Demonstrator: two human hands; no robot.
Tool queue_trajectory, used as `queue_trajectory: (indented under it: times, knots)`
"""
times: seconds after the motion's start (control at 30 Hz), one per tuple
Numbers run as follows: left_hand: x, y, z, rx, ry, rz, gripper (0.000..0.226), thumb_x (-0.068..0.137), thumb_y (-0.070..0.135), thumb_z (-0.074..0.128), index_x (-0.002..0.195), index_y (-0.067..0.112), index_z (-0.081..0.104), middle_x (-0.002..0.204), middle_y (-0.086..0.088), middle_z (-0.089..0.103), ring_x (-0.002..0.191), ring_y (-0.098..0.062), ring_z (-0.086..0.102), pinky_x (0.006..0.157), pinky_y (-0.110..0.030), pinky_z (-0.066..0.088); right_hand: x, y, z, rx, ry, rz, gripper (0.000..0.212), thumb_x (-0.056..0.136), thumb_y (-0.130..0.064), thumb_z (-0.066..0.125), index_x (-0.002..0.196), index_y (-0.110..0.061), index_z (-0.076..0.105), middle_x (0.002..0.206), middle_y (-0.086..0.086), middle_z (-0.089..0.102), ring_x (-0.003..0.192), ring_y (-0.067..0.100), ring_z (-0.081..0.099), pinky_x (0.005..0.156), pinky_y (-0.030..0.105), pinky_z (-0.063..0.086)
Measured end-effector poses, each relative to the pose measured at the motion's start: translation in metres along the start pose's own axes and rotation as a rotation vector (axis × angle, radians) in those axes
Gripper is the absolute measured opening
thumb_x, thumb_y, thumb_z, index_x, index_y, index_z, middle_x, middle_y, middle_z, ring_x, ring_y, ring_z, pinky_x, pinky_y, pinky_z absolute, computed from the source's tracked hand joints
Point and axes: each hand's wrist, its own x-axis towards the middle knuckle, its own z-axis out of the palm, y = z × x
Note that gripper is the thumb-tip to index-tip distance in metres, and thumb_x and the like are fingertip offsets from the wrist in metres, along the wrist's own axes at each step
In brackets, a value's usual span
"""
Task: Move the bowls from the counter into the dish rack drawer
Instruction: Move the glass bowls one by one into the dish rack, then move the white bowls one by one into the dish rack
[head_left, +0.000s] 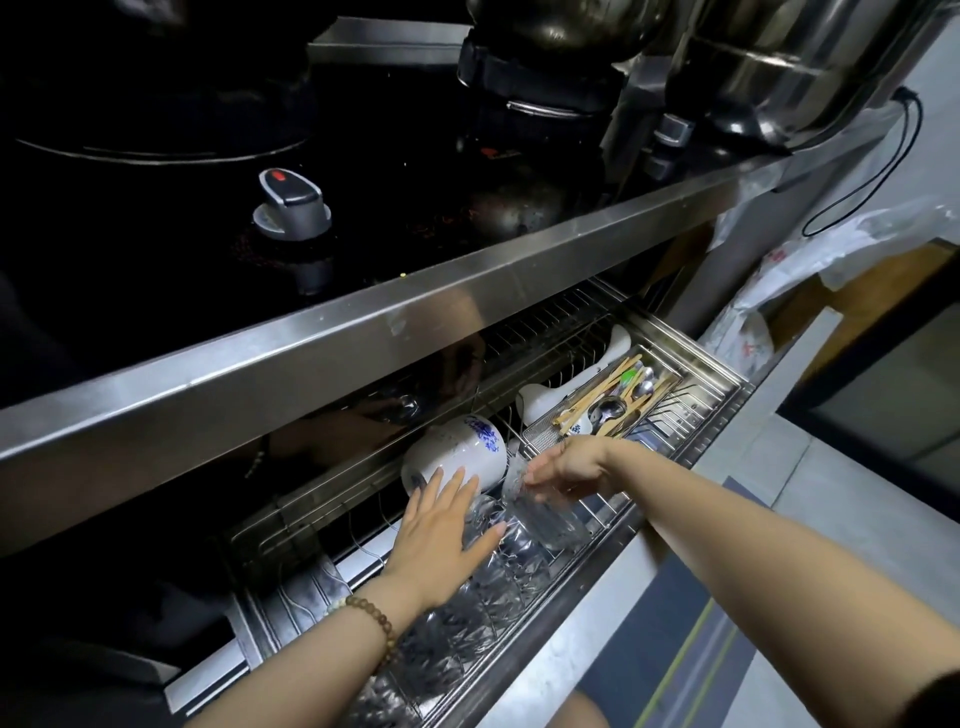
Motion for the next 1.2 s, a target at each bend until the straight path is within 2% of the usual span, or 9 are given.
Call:
queue_trajectory:
  times: [0.1, 0.2, 0.27, 0.37, 0.5, 0.63, 0.77, 1.0, 1.2]
  knots:
    - [-0.01, 0.007, -0.014, -0.043, 0.006, -0.011, 0.074, 0.091, 0.062, 0.028, 0.151, 0.025, 0.006, 0.16, 0.006, 0.003, 0.147, -0.014, -0.004, 0.118, -0.034, -0.001, -0.031, -0.002, -0.004, 0.086, 0.151, -0.122, 0.003, 0.088, -0.019, 0.06, 0.09, -0.021, 0.061, 0.095, 0.006, 0.065, 0.085, 0.021, 0.062, 0.084, 0.036, 0.052]
    - [-0.024, 0.019, -0.035, -0.104, 0.034, 0.01, 0.072, 0.091, 0.059, 0.035, 0.15, 0.025, 0.013, 0.158, 0.003, 0.018, 0.145, -0.015, 0.015, 0.117, -0.033, 0.016, -0.07, -0.006, -0.002, 0.25, 0.242, -0.3, 0.023, 0.085, -0.022, 0.065, 0.107, -0.018, 0.062, 0.104, 0.002, 0.066, 0.091, 0.015, 0.062, 0.081, 0.029, 0.054]
    - [-0.035, 0.03, -0.052, -0.146, 0.077, 0.038, 0.069, 0.091, 0.055, 0.04, 0.149, 0.026, 0.017, 0.155, 0.003, 0.025, 0.141, -0.017, 0.025, 0.112, -0.031, 0.027, -0.101, -0.012, 0.006, 0.3, 0.302, -0.418, 0.036, 0.083, -0.026, 0.068, 0.117, -0.016, 0.061, 0.109, 0.006, 0.069, 0.095, 0.014, 0.066, 0.09, 0.032, 0.055]
    - [-0.056, 0.043, -0.078, -0.187, 0.173, 0.103, 0.063, 0.091, 0.05, 0.046, 0.146, 0.028, 0.023, 0.152, 0.007, 0.032, 0.135, -0.014, 0.035, 0.107, -0.026, 0.031, -0.152, -0.015, 0.026, 0.363, 0.335, -0.588, 0.05, 0.071, -0.037, 0.073, 0.116, -0.02, 0.06, 0.114, 0.013, 0.069, 0.102, 0.015, 0.067, 0.097, 0.035, 0.05]
    - [-0.093, 0.059, -0.111, -0.223, 0.264, 0.214, 0.058, 0.09, 0.047, 0.048, 0.143, 0.03, 0.03, 0.146, 0.012, 0.039, 0.125, -0.013, 0.047, 0.105, -0.026, 0.037, -0.208, -0.017, 0.06, 0.336, 0.385, -0.75, 0.053, 0.066, -0.045, 0.068, 0.115, -0.031, 0.059, 0.119, -0.002, 0.066, 0.108, 0.012, 0.065, 0.094, 0.03, 0.051]
    - [-0.14, 0.073, -0.15, -0.244, 0.403, 0.32, 0.05, 0.089, 0.047, 0.051, 0.136, 0.034, 0.039, 0.131, 0.018, 0.049, 0.118, -0.003, 0.049, 0.1, -0.025, 0.041, -0.256, -0.036, 0.084, 0.167, 0.444, -0.857, 0.038, 0.084, -0.03, 0.062, 0.122, -0.032, 0.056, 0.129, -0.01, 0.059, 0.115, 0.003, 0.059, 0.098, 0.026, 0.049]
    - [-0.196, 0.071, -0.198, -0.199, 0.569, 0.366, 0.054, 0.088, 0.051, 0.049, 0.139, 0.039, 0.034, 0.14, 0.022, 0.042, 0.129, 0.001, 0.038, 0.106, -0.031, 0.039, -0.296, -0.073, 0.11, 0.06, 0.475, -0.992, 0.039, 0.089, -0.018, 0.058, 0.128, -0.02, 0.053, 0.127, -0.01, 0.059, 0.11, -0.008, 0.057, 0.092, 0.014, 0.048]
    - [-0.281, 0.034, -0.281, -0.131, 0.829, 0.313, 0.052, 0.089, 0.042, 0.054, 0.138, 0.031, 0.039, 0.14, 0.016, 0.045, 0.129, -0.002, 0.041, 0.095, -0.014, 0.038, -0.323, -0.144, 0.158, -0.079, 0.433, -1.151, 0.041, 0.087, -0.023, 0.062, 0.127, -0.022, 0.055, 0.13, -0.008, 0.058, 0.119, 0.0, 0.054, 0.095, 0.016, 0.046]
    - [-0.338, -0.006, -0.317, -0.14, 0.977, 0.214, 0.046, 0.088, 0.037, 0.058, 0.132, 0.03, 0.046, 0.133, 0.01, 0.052, 0.122, -0.008, 0.048, 0.098, -0.024, 0.04, -0.327, -0.202, 0.2, -0.174, 0.351, -1.214, 0.044, 0.084, -0.034, 0.065, 0.126, -0.029, 0.054, 0.134, -0.009, 0.055, 0.117, 0.001, 0.056, 0.103, 0.028, 0.045]
